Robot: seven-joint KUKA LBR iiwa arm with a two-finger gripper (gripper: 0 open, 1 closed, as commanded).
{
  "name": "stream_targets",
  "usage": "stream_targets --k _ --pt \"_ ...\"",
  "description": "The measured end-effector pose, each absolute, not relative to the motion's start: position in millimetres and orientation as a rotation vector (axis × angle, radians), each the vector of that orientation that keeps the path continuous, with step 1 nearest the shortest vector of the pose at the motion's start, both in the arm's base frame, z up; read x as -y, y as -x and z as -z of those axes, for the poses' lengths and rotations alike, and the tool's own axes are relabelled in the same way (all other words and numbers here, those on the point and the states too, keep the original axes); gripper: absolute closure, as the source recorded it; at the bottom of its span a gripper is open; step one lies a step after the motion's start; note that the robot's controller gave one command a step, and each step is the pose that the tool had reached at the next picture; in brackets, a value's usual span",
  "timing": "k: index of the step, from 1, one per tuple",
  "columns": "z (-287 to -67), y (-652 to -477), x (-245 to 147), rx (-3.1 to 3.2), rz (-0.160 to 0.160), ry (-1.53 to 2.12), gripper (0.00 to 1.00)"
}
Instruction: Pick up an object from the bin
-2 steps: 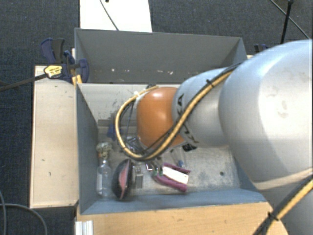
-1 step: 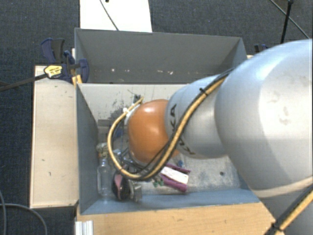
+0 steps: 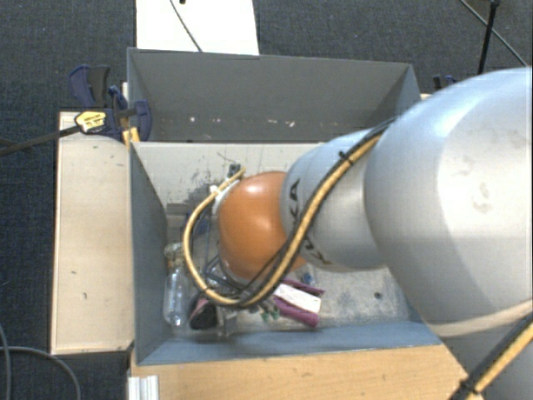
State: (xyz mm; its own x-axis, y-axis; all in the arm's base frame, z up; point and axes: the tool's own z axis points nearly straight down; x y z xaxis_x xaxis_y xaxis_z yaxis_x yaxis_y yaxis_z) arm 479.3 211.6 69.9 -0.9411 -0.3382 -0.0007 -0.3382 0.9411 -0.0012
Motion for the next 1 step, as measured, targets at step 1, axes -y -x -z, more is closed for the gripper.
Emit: stream_targets --k 1 --pt "-231.6 -487.4 -209.5 -3.09 -0.003 0.507 1.0"
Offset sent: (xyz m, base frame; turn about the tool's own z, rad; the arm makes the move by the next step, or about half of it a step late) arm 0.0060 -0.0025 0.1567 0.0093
